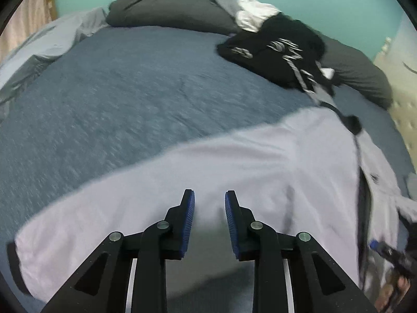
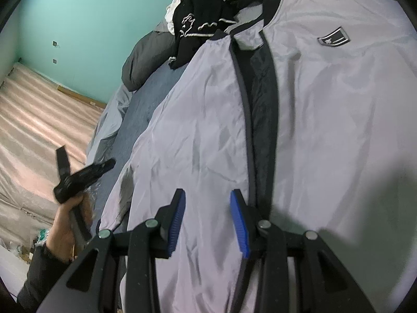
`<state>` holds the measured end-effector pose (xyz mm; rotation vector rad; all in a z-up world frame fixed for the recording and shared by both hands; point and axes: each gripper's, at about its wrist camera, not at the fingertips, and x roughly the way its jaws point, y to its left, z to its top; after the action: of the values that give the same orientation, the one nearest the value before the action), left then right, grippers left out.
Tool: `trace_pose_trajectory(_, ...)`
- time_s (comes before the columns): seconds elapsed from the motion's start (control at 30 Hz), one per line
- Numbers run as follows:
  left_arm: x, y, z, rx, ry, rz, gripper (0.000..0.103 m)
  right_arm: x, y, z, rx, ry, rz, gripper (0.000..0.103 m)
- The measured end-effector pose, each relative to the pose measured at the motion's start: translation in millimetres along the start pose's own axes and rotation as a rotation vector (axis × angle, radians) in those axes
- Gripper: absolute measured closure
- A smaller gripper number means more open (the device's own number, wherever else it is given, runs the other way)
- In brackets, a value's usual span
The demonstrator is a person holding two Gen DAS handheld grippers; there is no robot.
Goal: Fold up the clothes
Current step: 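Open the left tool and release the sleeve cuff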
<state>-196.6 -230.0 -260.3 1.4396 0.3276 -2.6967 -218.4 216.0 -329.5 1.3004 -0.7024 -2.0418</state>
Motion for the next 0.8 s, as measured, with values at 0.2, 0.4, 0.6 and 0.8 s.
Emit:
trace_pose_trajectory(0.2, -12, -45, -45, 0.056, 0.011, -0.052, 0.068, -24, -7, 0, -0.011, -0.031, -0.031, 0.067)
trace_pose_trajectory(0.4, -12, -82, -84, 0.097, 0.038, -0.107, 0.067, -54, -16, -6, -0.039, -0.053, -0.074, 0.067)
trace_pose_trajectory(0.6, -12, -114, -118, 0.155, 0.071, -0.142, 0.067, -76, -24, -22, -0.066, -0.037, -0.128, 0.067)
trace_pose_trajectory(0.8, -14, -118, -138, 0.146, 0.071, -0.138, 0.066, -87, -26, -42, -0.079, -0.005, -0.171, 0.067)
